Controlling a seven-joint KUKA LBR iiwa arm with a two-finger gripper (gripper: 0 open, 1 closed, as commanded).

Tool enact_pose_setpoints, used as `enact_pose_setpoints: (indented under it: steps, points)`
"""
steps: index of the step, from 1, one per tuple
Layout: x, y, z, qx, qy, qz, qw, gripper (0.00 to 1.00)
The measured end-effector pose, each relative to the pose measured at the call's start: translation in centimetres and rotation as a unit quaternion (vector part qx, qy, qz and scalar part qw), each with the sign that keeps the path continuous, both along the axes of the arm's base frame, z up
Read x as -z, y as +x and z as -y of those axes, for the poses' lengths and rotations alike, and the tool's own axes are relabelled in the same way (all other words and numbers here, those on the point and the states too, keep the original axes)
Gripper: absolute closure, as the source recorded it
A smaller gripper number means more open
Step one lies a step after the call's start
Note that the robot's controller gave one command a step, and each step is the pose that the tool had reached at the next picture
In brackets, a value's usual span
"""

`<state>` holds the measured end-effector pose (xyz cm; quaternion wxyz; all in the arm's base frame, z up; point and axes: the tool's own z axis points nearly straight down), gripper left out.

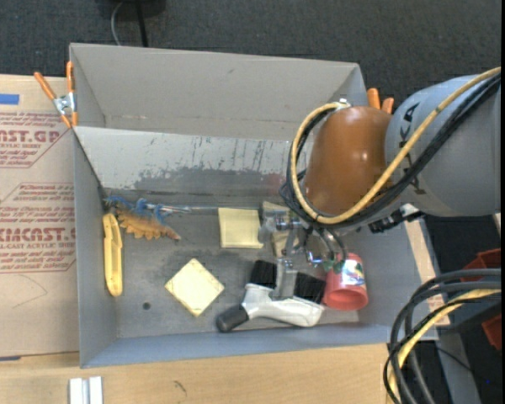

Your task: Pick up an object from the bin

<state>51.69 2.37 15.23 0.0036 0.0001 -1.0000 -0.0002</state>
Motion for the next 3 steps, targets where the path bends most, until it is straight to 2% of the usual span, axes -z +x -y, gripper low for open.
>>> enact_pose_setpoints:
  steps: [1, 2, 3]
  points:
    - [-0.4, 0.2, 0.0, 0.000, 0.000, 0.0039, 1.0000, 0.00]
    - [5.4, -0.1, 0.7, 0.035, 0.001, 0.0063, 0.9994, 0.00]
    - [7.2, -2.6, 0.1, 0.075, 0.000, 0.0057, 0.9971, 1.00]
